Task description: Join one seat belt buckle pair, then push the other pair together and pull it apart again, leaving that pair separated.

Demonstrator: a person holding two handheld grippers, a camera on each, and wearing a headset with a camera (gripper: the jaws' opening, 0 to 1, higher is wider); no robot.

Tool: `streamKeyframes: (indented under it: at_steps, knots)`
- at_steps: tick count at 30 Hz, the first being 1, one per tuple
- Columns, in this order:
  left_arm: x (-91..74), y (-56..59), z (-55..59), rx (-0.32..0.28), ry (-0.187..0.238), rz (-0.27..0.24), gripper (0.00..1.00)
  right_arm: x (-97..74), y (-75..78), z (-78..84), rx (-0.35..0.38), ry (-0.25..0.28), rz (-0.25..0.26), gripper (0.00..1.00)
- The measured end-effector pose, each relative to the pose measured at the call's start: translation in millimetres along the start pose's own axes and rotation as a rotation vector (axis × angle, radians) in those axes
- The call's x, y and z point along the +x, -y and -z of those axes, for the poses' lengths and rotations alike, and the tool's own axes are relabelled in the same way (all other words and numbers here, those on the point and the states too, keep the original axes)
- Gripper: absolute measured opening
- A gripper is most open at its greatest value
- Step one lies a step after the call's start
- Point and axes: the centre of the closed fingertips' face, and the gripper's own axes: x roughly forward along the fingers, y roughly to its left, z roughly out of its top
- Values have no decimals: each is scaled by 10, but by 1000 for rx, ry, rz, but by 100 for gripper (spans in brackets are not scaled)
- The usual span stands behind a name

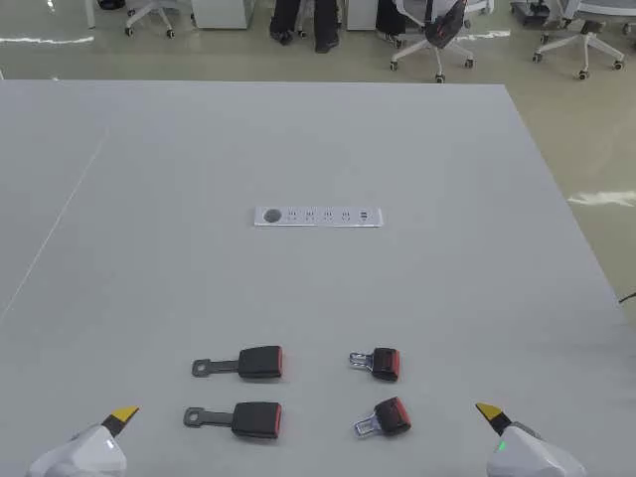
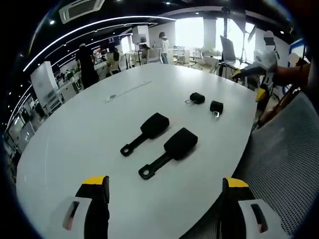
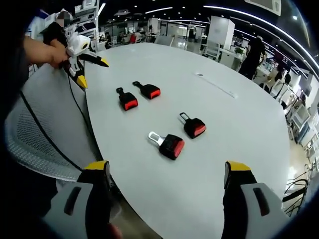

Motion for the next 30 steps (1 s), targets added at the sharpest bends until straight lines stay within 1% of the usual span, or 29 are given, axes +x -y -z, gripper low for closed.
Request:
streamKeyframes:
  at_steps: [4, 7, 9, 15, 17, 20, 26, 29, 30]
  knots:
    - [11, -15, 19, -4, -1, 2, 95, -1, -24, -19, -3, -5, -4, 92]
    - [12, -3, 22, 0, 0, 3, 95, -6, -34, -26, -5, -4, -6, 92]
    - [12, 3, 22, 3, -1, 4, 95, 33, -30, 15, -5, -7, -7, 92]
    - [6, 15, 17, -2, 0, 8, 96, 80, -39, 16, -8, -8, -10, 92]
    - [1, 17, 15, -4, 0, 8, 96, 62, -55, -27, -10, -6, -10, 92]
    - [-3, 23, 13, -8, 0, 9, 97, 69, -61, -45, -14, -6, -9, 92]
    - [-4, 39, 32, 3, -12, 10, 97, 72, -69, -43, -35, -19, -7, 91]
    - [-4, 20, 45, 1, -17, 7, 97, 66, -69, -46, -34, -17, -8, 91]
    - [-6, 16, 45, 1, -18, 6, 97, 84, -55, -21, -37, -19, -9, 91]
